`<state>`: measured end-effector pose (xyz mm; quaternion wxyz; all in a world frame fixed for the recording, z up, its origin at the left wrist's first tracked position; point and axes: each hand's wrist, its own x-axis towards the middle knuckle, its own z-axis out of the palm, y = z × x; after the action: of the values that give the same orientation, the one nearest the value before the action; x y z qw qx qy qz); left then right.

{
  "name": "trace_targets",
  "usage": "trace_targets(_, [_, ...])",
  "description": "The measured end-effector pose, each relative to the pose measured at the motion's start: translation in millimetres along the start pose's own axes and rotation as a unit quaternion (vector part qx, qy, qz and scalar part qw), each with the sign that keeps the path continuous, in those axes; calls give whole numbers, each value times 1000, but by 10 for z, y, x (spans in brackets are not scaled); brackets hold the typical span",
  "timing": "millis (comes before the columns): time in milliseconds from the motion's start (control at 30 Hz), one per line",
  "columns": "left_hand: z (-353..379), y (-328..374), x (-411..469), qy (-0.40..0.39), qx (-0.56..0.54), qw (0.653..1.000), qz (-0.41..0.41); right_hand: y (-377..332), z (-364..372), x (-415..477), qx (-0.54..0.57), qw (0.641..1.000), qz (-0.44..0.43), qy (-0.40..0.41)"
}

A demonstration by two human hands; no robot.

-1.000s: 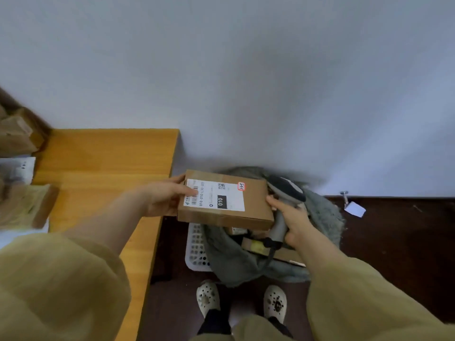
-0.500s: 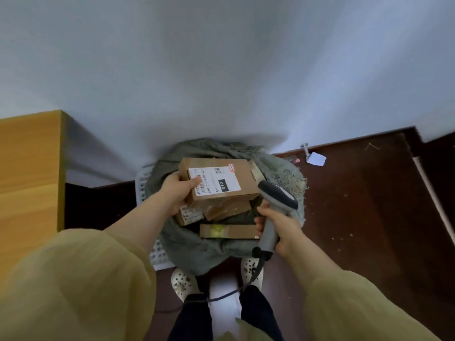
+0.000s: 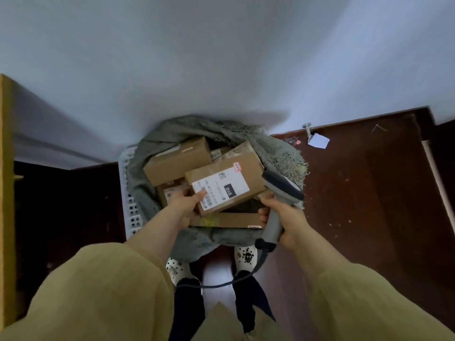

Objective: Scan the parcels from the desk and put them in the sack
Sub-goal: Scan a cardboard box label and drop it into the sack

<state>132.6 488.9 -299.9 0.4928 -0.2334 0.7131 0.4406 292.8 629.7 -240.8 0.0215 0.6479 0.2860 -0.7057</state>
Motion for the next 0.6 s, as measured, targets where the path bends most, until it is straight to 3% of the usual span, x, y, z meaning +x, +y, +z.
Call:
trace_targets(100, [48,33,121,26,-39,998,35,4,12,66,-15,1000,-3,-5])
trace_targets(233, [74,41,320,93,18,995,33,73,71,102,-28,999,9,-24])
trace_targets(367, [52,33,303,81,39,996,26,140,166,69,-54,998,15,-43])
trace_targets(600, [-340,255,-318,93,57,987,115,100,523,-345,-95,992,6,-81])
